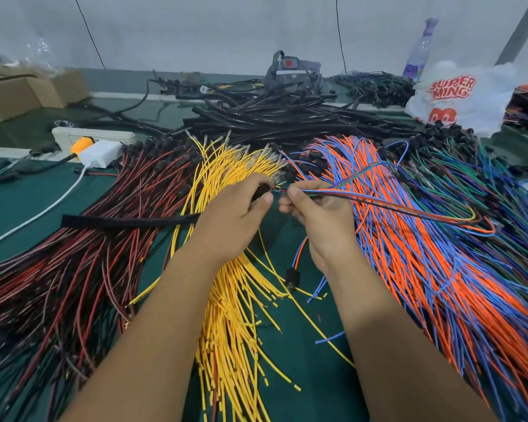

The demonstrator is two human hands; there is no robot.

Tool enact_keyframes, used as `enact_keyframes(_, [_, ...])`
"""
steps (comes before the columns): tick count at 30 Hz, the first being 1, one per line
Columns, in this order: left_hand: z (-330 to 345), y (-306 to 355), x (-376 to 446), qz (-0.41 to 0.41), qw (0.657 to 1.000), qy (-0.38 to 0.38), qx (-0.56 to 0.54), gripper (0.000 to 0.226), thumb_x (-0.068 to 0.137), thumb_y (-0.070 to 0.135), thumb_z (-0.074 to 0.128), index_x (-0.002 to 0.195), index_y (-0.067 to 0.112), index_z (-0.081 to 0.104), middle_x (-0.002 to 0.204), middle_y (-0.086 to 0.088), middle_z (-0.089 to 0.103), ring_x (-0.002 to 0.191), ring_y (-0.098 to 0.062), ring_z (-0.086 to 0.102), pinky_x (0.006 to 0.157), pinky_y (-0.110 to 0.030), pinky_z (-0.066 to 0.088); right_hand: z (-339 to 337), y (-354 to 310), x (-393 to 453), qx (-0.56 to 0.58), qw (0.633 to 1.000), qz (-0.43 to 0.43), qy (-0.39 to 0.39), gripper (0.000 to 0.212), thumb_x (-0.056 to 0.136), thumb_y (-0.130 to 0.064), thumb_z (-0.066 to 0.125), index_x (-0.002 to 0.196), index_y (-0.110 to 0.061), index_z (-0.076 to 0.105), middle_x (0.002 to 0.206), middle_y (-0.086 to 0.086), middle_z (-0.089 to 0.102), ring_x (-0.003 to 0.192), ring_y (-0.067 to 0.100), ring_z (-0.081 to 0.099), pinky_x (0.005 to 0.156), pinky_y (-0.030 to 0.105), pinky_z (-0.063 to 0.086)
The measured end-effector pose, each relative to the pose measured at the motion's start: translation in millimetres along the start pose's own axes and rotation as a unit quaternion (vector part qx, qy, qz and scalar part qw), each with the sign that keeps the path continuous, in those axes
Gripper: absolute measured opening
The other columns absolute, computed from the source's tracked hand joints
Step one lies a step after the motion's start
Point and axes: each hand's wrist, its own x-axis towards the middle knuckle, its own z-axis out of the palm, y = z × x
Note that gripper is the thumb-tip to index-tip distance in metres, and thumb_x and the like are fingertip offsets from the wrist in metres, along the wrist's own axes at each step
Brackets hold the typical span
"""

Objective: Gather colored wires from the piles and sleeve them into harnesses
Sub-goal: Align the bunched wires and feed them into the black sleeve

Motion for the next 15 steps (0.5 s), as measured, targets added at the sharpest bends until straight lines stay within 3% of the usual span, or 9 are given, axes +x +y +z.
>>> enact_keyframes(4, [0.2, -2.6, 2.0, 0.015, 0.999, -0.008, 0.036, 0.016, 0.102, 0.028, 0.042, 0.105, 0.016, 0.051, 0.075, 0.011, 0.044, 0.074, -0.019, 0.042, 0.063, -0.034, 0.030, 1.2, -1.5, -0.1, 0.027, 1.000, -0.002, -0.001, 0.015, 0.092, 0.005, 0.057, 0.082, -0.005, 0.062, 0.070, 0.011, 0.062, 0.062, 0.013, 0.064, 0.063, 0.020, 0.053])
enact_keyframes(15, [1.2, 1.0, -0.5, -0.017, 0.999, -0.020, 0.033, 0.015, 0.100, 0.029, 0.044, 0.097, 0.017, 0.051, 0.072, 0.003, 0.050, 0.066, -0.017, 0.045, 0.057, -0.035, 0.034, 3.1, -6.3, -2.8, 0.022, 1.000, 0.014, -0.001, 0.014, 0.091, 0.006, 0.057, 0.082, -0.004, 0.061, 0.066, 0.008, 0.062, 0.060, 0.011, 0.063, 0.061, 0.019, 0.052])
